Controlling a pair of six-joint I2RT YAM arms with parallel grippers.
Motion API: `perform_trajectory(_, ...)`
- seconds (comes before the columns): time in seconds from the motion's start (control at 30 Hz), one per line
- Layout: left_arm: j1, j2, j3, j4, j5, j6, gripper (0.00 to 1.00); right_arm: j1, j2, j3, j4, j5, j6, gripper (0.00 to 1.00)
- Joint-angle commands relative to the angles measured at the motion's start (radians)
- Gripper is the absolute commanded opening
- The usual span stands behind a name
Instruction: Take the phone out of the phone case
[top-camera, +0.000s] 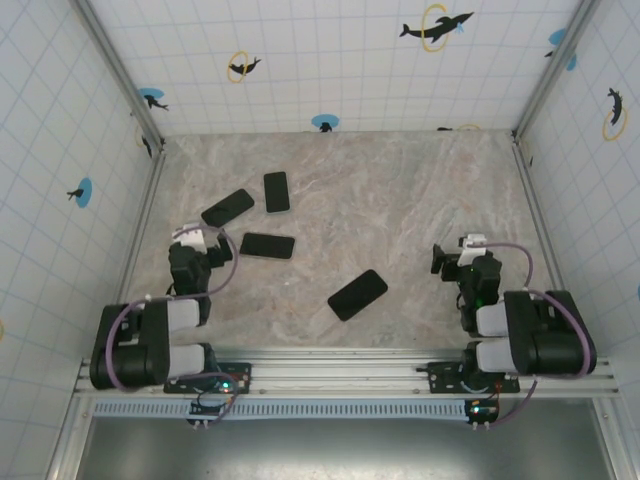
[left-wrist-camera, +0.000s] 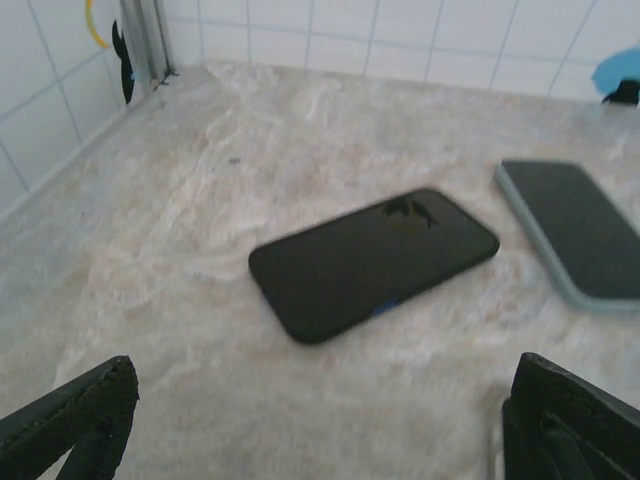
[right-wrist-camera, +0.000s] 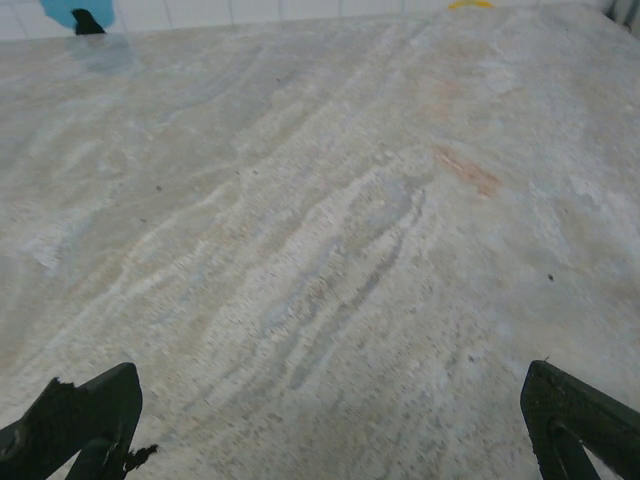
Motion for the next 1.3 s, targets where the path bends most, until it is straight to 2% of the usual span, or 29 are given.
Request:
perform_trajectory(0.0, -0.005, -0.067, 0.134, -0.332, 0.036, -0.061, 0.98, 0.009, -0.095, 0.050, -0.144, -0.033, -0.004, 1.00)
perform_trajectory(0.17, -0.014, -0.093, 0.330, -0.650, 0.066, -0.036, 0.98, 0.017, -0.225, 0.110, -0.318, -0.114, 0.010, 1.00)
perform_trajectory(0.3, -0.013, -0.064, 0.480, -0.842, 0.070, 0.048, 0.98, 0.021, -0.283, 0.208, -0.476, -0.204, 0.012, 1.00)
perform_trajectory(0.47, -0.013, 0.021, 0.654, -1.085, 0.199, 0.279, 0.98, 0.029, -0.291, 0.340, -0.630, -0.331, 0.016, 1.00)
perform_trajectory(0.6, -0.006, 0.067, 0.737, -1.169, 0.325, 0.421, 0.98, 0.045, -0.264, 0.441, -0.722, -0.431, 0.031, 1.00)
perform_trajectory(0.67, -0.006, 0.101, 0.767, -1.171, 0.359, 0.481, 0.98, 0.060, -0.245, 0.494, -0.759, -0.475, 0.036, 1.00)
perform_trajectory(0.73, -0.005, 0.165, 0.843, -1.248, 0.381, 0.558, 0.98, 0.080, -0.224, 0.545, -0.796, -0.510, 0.034, 1.00)
perform_trajectory(0.87, -0.004, 0.284, 0.960, -1.366, 0.330, 0.700, 0.98, 0.132, -0.187, 0.608, -0.833, -0.529, 0.030, 1.00)
perform_trajectory(1.27, 0.024, 0.577, 1.203, -1.471, 0.264, 0.859, 0.97, 0.192, -0.111, 0.677, -0.909, -0.555, 0.012, 1.00)
